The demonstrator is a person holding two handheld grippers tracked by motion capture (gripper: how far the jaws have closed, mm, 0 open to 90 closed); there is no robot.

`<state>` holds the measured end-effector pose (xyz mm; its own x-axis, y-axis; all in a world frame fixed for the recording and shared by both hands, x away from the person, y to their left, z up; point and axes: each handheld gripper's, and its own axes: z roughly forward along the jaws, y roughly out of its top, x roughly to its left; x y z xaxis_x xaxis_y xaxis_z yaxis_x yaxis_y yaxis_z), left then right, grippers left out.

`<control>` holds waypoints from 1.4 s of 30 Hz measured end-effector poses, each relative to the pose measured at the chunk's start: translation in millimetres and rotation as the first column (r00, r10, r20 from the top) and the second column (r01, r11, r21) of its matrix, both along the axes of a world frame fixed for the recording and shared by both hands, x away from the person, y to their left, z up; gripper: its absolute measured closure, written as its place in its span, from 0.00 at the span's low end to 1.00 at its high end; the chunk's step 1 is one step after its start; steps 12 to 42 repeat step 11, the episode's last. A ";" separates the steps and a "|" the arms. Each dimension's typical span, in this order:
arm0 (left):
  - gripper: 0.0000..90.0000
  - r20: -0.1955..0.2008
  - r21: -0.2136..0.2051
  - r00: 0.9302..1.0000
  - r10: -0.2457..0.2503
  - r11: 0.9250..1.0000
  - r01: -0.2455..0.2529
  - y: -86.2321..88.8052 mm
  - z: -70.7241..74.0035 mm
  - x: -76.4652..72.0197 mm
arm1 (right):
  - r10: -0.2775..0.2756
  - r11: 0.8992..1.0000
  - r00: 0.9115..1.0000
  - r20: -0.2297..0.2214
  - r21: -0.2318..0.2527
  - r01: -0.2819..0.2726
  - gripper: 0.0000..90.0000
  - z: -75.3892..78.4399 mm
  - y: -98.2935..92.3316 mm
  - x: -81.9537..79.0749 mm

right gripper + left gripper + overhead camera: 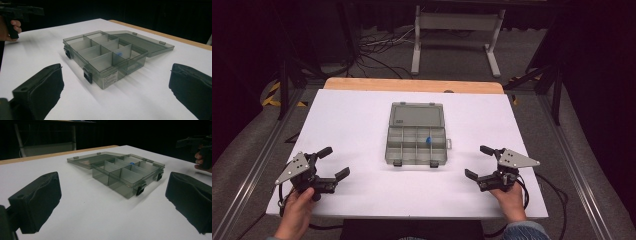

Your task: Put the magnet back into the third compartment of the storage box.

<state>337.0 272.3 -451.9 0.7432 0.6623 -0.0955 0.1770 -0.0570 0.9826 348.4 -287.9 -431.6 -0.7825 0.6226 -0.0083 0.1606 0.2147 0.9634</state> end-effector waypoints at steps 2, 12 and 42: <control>0.01 0.000 -0.001 1.000 0.000 1.000 0.000 0.1 -0.1 0.1 | 0.002 1.000 1.000 0.001 -0.001 -0.002 0.00 0.1 0.3 -0.2; 0.01 -0.002 0.004 1.000 -0.002 1.000 0.002 -0.2 -0.2 0.2 | 0.000 1.000 1.000 0.007 0.004 0.000 0.00 0.8 -0.1 -0.3; 0.01 -0.002 0.004 1.000 -0.002 1.000 0.002 -0.2 -0.2 0.2 | 0.000 1.000 1.000 0.007 0.004 0.000 0.00 0.8 -0.1 -0.3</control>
